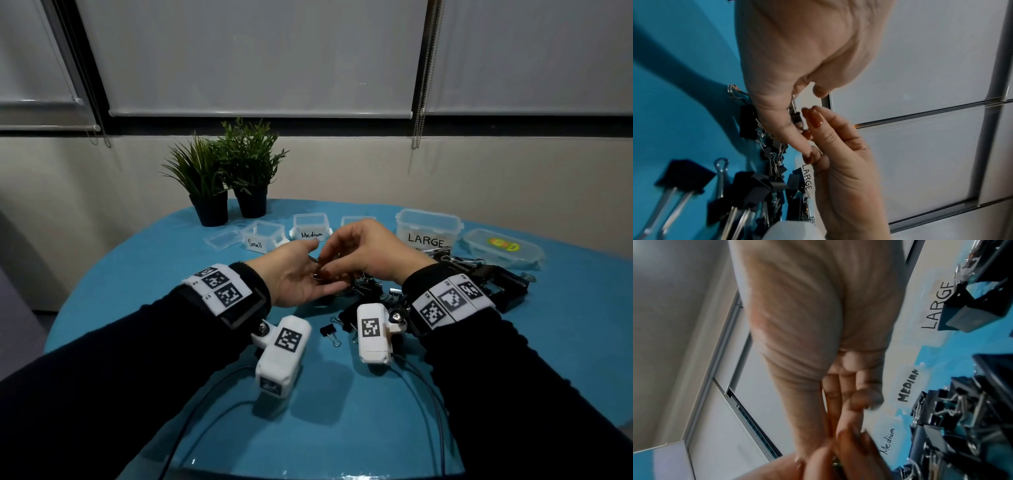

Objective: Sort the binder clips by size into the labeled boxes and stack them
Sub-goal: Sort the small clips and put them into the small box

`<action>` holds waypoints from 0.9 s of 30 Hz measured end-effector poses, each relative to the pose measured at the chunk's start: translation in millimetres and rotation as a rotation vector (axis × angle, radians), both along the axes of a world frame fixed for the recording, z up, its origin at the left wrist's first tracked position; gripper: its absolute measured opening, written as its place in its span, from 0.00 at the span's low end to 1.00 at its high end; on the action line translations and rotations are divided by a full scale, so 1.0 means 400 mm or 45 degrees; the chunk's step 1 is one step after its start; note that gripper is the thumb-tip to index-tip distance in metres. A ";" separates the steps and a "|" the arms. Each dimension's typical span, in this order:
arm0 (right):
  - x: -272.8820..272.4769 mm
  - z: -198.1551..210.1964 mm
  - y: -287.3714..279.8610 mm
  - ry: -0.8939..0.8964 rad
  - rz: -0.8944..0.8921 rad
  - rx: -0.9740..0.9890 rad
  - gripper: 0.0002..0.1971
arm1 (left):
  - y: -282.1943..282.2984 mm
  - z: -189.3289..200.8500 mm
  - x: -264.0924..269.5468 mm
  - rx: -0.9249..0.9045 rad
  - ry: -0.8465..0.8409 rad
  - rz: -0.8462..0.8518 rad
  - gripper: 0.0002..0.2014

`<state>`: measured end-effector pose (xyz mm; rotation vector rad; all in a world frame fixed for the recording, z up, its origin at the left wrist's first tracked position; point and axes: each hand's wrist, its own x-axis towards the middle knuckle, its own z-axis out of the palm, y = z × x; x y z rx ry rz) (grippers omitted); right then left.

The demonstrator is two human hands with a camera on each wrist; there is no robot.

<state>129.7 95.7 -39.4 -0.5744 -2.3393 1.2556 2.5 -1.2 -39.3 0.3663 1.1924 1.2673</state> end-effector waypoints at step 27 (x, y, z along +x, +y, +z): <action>0.043 -0.007 0.036 -0.397 -0.235 0.302 0.04 | -0.012 -0.011 -0.024 0.173 2.187 -1.069 0.15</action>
